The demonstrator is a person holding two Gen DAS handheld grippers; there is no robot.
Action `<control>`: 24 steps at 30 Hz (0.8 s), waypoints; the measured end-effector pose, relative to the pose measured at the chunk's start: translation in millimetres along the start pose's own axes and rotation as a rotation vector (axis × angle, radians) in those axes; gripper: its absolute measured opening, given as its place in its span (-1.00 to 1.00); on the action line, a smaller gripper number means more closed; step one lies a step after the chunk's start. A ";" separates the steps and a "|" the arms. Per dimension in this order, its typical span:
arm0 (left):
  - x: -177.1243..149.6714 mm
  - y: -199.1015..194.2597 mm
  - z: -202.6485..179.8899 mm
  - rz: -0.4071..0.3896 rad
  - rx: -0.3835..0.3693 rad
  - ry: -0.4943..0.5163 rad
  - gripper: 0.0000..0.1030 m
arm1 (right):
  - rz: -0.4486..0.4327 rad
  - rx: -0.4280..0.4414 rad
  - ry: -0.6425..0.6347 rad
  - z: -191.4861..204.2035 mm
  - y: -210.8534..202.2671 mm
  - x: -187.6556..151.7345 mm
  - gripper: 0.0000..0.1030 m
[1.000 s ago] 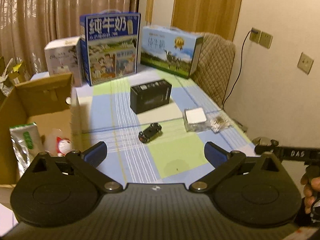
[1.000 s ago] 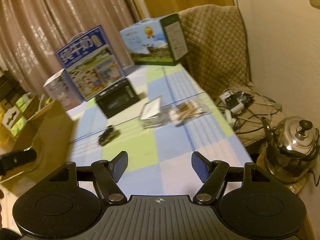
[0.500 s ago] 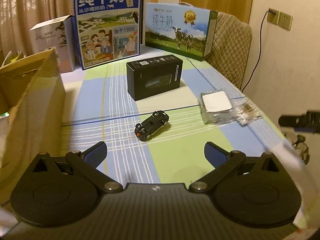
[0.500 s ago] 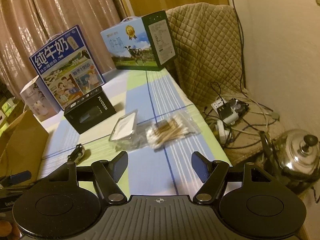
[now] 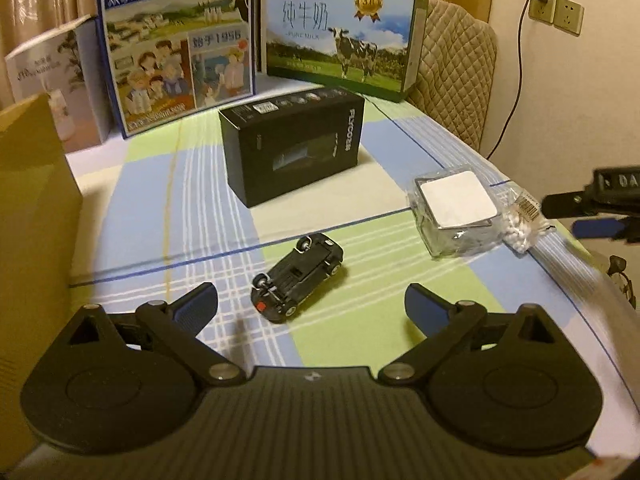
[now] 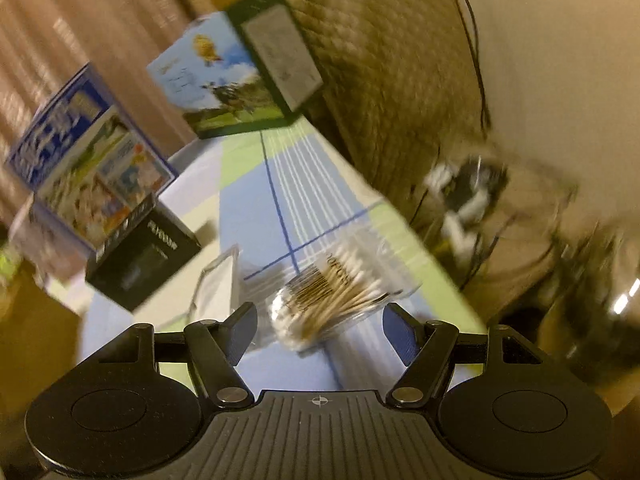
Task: Organize objects
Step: 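Grasp the cotton swab bag with the right gripper while the left approaches the black toy car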
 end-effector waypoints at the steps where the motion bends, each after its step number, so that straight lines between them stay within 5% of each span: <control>1: 0.2 1.8 0.4 0.002 -0.001 -0.003 0.89 | 0.012 -0.007 0.023 -2.2 5.8 0.8 0.31; 7: 0.8 9.2 3.4 0.012 -0.001 -0.016 0.89 | -0.012 -0.051 -0.016 2.1 30.2 15.1 0.31; 14: 1.6 16.1 8.5 0.025 -0.004 -0.021 0.83 | -0.005 -0.113 -0.226 17.3 42.8 11.3 0.22; 21: 6.9 23.7 6.7 0.018 -0.021 -0.004 0.70 | 0.057 -0.150 -0.319 17.4 38.4 3.0 -0.57; 24: 5.7 26.1 5.7 0.026 -0.032 0.001 0.53 | 0.085 -0.132 -0.326 19.3 32.7 -2.1 -0.60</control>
Point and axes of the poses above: each gripper's, at about its wrist camera, not at the fingertips, and y roughly the way its jaws point, z to its left, x to its top, the point moved 6 cm from there along y, roughly the way its jaws point, and after that the axes turned 15 degrees about -y, right-handed, at the moved point
